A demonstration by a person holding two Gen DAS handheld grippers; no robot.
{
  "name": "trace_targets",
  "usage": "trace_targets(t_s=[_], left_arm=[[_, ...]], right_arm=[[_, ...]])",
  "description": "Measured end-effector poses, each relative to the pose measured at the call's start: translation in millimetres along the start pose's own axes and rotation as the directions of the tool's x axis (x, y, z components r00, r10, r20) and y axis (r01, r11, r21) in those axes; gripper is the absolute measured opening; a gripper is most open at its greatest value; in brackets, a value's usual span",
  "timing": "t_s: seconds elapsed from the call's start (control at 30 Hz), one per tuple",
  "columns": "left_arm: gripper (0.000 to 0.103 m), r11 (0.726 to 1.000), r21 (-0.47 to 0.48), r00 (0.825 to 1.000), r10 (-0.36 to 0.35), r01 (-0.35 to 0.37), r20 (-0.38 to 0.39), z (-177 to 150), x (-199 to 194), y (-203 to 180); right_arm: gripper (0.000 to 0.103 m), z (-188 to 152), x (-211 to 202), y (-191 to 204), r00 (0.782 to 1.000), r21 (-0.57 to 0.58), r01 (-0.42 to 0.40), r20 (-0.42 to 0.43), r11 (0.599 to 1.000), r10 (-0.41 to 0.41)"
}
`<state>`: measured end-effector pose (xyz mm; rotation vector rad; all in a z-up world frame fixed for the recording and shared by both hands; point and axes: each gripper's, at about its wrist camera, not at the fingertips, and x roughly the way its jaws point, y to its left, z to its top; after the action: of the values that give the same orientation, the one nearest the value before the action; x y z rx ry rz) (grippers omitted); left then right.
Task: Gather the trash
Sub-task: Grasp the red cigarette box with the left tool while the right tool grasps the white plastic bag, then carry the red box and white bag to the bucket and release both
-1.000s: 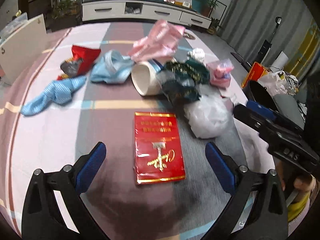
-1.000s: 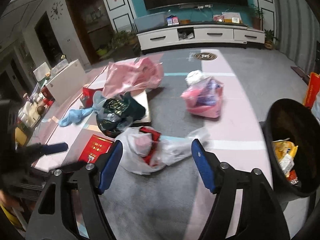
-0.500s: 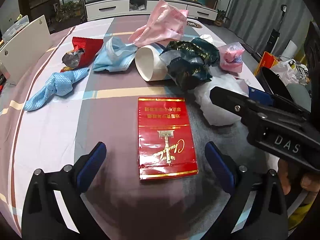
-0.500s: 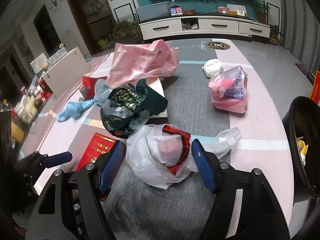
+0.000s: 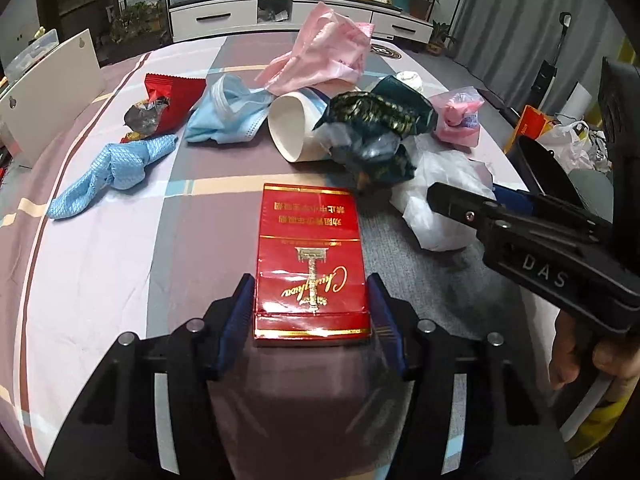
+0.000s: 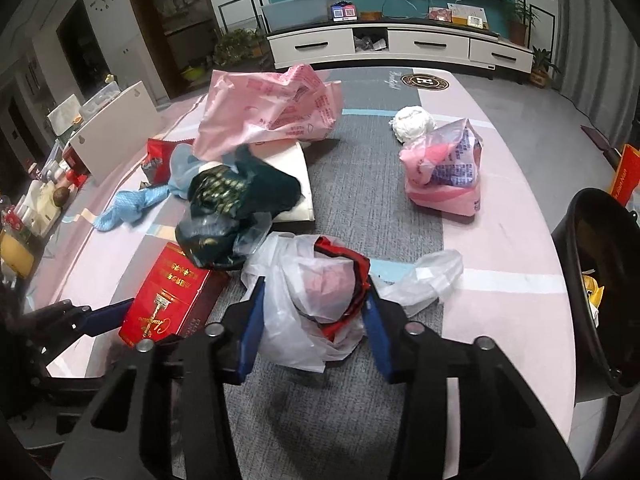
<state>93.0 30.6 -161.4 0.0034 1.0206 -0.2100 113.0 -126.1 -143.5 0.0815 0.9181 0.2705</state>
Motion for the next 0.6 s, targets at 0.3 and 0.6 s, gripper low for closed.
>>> trace_targets(t_s=[0.3, 0.6], left_arm=[[0.058, 1.000, 0.004, 1.000, -0.004, 0.003, 0.014, -0.4, -8.8, 0.2], [0.058, 0.999, 0.013, 0.998, -0.047, 0.047, 0.036, -7.1, -29.7, 0.0]], right_arm=[[0.023, -1.6, -8.4, 1.3, 1.000, -0.025, -0.014, 0.001, 1.000, 0.014], [0.021, -6.0, -44.8, -7.6, 0.997, -0.021, -0.047, 0.057, 0.999, 0.048]])
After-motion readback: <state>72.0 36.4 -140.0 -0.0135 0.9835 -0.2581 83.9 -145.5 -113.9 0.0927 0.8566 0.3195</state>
